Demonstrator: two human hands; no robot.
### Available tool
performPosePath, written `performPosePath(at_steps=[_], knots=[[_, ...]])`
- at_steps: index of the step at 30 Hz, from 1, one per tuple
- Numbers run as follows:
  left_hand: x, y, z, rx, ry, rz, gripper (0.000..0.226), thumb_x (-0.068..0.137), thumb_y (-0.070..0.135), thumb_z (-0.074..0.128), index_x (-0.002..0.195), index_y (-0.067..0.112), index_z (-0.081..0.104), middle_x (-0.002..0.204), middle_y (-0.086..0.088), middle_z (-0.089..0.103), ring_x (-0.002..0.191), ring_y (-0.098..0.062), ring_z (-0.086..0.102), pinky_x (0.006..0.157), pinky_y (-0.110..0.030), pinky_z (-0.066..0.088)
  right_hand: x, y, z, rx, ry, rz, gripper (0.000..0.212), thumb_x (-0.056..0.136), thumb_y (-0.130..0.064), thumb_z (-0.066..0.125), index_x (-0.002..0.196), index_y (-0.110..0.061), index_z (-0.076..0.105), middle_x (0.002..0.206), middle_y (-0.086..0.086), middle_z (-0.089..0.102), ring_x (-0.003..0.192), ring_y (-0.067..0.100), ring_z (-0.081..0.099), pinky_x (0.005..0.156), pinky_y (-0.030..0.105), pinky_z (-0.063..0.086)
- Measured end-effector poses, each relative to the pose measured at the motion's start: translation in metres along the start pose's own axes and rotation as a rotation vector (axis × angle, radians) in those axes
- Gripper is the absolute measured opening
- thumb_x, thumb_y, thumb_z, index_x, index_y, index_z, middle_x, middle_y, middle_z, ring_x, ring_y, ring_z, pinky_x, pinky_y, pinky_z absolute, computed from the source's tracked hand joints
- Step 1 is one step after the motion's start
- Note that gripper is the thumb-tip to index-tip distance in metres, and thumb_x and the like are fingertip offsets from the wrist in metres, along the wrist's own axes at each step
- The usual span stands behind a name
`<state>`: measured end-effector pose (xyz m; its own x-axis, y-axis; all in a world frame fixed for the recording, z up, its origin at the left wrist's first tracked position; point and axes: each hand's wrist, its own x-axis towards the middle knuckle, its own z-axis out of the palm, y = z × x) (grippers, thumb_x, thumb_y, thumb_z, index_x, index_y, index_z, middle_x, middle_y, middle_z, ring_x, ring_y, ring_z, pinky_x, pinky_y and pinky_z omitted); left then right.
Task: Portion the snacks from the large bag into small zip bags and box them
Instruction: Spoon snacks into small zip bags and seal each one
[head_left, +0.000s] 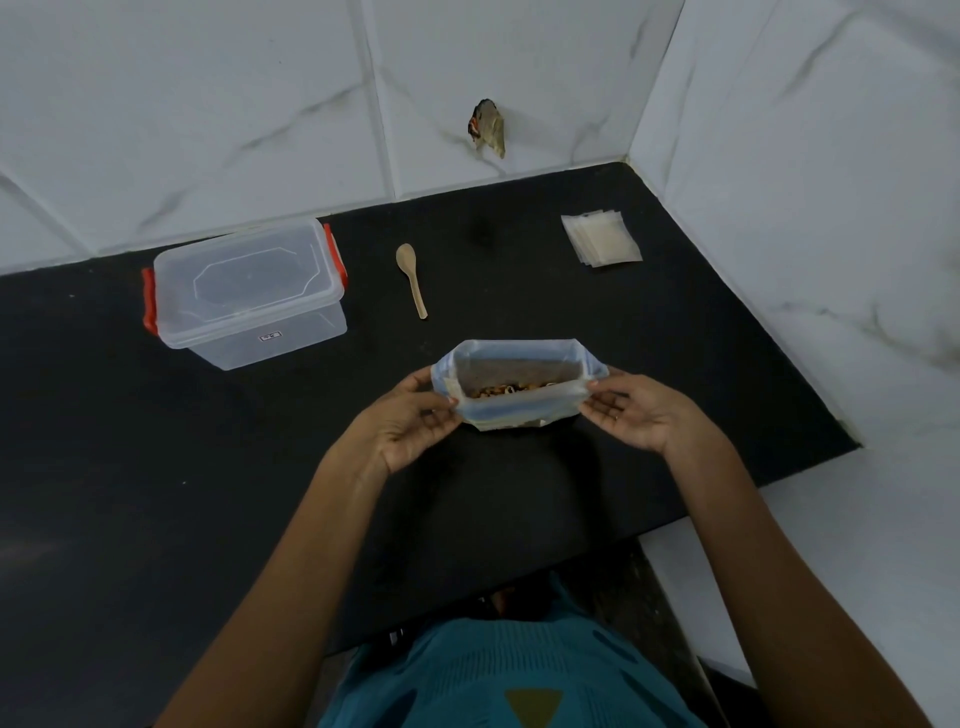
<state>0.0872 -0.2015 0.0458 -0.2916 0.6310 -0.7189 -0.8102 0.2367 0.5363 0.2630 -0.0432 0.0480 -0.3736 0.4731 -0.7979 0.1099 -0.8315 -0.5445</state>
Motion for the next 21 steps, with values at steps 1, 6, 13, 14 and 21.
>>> performPosePath(at_steps=[1,6,13,14,21], knots=[[0.0,0.0,0.001,0.013,0.009,0.001,0.042,0.085,-0.014,0.044,0.115,0.015,0.054,0.11,-0.012,0.057,0.104,-0.025,0.057,0.09,-0.039,0.046,0.001,0.0,0.0,-0.042,0.025,-0.004,0.016,0.085,-0.002,0.058,0.097,-0.012,0.058,0.095,0.009,0.057,0.095,0.02,0.055,0.092,0.035,0.045],[-0.001,-0.002,0.006,0.103,0.05,0.004,0.036,0.082,-0.012,0.048,0.1,0.019,0.055,0.11,-0.009,0.057,0.11,-0.024,0.056,0.089,-0.039,0.046,0.007,0.004,0.006,-0.219,0.126,-0.099,0.014,0.081,-0.016,0.067,0.089,-0.017,0.056,0.097,0.006,0.056,0.092,0.015,0.053,0.082,0.028,0.047],[0.004,-0.006,0.007,0.355,0.162,0.06,0.027,0.09,0.015,0.056,0.115,0.015,0.048,0.108,-0.011,0.059,0.088,-0.019,0.061,0.068,-0.029,0.053,0.014,0.008,0.01,-0.217,0.088,-0.163,0.028,0.082,0.008,0.054,0.1,-0.013,0.054,0.113,0.012,0.056,0.104,0.022,0.057,0.082,0.032,0.05],[0.005,-0.007,0.006,0.394,0.174,0.067,0.03,0.09,0.016,0.056,0.119,0.012,0.047,0.106,-0.011,0.06,0.085,-0.017,0.062,0.066,-0.027,0.054,0.013,0.008,0.009,-0.216,0.073,-0.165,0.03,0.081,0.009,0.053,0.104,-0.012,0.054,0.113,0.013,0.056,0.105,0.023,0.057,0.084,0.033,0.05],[0.004,-0.012,-0.002,0.25,0.118,0.05,0.017,0.09,0.009,0.055,0.105,0.002,0.057,0.094,-0.012,0.065,0.082,-0.018,0.064,0.066,-0.027,0.058,0.008,0.013,-0.004,-0.143,0.07,-0.095,0.02,0.081,0.006,0.061,0.099,-0.001,0.059,0.1,0.014,0.063,0.095,0.02,0.063,0.081,0.034,0.052]])
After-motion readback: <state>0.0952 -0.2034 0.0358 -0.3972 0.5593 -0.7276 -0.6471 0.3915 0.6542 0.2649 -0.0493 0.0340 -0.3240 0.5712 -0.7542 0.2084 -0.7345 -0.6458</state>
